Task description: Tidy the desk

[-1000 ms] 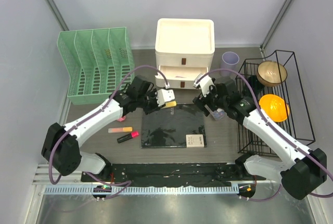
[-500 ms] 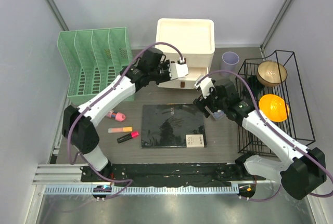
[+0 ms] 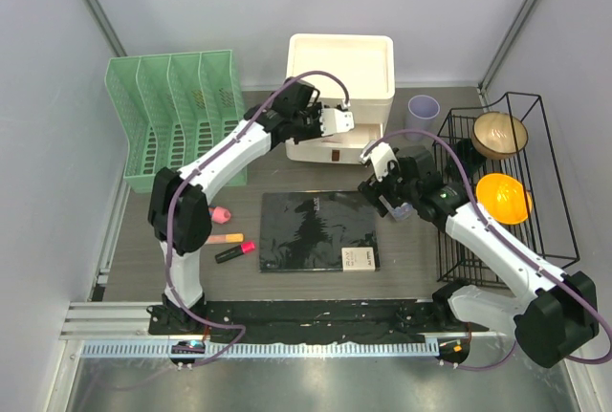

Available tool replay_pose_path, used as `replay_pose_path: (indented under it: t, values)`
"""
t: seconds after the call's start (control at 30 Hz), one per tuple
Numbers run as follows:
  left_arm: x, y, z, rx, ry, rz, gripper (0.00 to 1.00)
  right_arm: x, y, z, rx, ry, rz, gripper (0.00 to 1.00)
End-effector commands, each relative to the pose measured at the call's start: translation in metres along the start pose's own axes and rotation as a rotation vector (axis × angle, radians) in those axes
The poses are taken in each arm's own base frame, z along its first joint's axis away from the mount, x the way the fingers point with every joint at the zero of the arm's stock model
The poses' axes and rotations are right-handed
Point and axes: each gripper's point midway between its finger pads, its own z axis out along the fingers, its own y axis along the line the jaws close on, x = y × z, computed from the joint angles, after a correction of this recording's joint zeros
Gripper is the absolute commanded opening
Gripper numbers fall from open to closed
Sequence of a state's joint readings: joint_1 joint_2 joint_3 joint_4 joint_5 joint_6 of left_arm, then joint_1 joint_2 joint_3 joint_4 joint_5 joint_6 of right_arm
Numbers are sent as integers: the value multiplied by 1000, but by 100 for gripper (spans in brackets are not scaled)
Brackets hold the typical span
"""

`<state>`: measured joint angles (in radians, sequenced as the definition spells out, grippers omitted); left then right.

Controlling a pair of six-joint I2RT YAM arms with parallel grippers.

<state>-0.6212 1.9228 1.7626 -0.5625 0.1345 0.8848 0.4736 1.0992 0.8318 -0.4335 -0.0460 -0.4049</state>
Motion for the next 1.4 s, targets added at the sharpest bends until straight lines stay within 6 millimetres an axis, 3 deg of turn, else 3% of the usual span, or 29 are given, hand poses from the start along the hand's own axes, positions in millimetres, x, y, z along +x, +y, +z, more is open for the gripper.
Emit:
replay_pose_path:
  t: [0.0, 0.27, 0.47, 0.6, 0.77, 0.83, 0.87, 0.9, 1.0, 1.03, 1.07, 1.1, 1.13, 1.23, 1.27, 1.33, 1.37]
  values:
    - [-6, 18, -3, -45, 1, 18, 24, -13, -5, -5, 18, -61, -3, 85]
    - [-6, 21, -3, -61, 2, 1, 55, -13, -3, -6, 9, -64, -5, 85]
    - [-12, 26, -15, -95, -15, -30, 65, -14, -3, -7, 9, -68, -5, 85]
    - [-19, 32, -38, -136, -41, -68, 67, -14, -3, -9, 7, -68, -5, 85]
    - [-29, 32, -90, -185, -83, -113, 78, -16, -3, -10, 6, -78, 2, 86]
    - [-16, 16, -96, -156, -65, -144, 82, -16, -1, -10, 1, -81, 3, 87]
    - [-17, 14, -113, -164, -81, -152, 86, -16, -1, -10, -2, -78, 2, 86]
    - [-4, -4, -110, -119, -62, -173, 89, -16, -1, -9, -3, -77, 3, 87]
    - [11, -20, -135, -110, -85, -225, 98, -16, 1, -9, -10, -77, 3, 87]
    - [31, -37, -133, -75, -50, -266, 99, -17, 1, -9, -12, -78, 5, 87]
    - [40, -47, -136, -52, -37, -285, 99, -16, 1, -8, -17, -74, 5, 87]
    - [42, -52, -151, -65, -51, -292, 100, -17, 2, -8, -21, -77, 5, 87]
    - [61, -74, -146, -18, -18, -312, 100, -17, 3, -8, -25, -74, 7, 87]
    - [81, -102, -162, -3, 6, -304, 100, -17, 5, -7, -40, -70, 4, 87]
    - [98, -125, -159, 43, 52, -317, 100, -16, 6, -7, -46, -70, 3, 87]
    - [113, -137, -167, 39, 75, -321, 100, -16, 7, -7, -55, -65, 3, 87]
    - [128, -155, -164, 73, 106, -328, 100, -16, 8, -6, -60, -64, 2, 87]
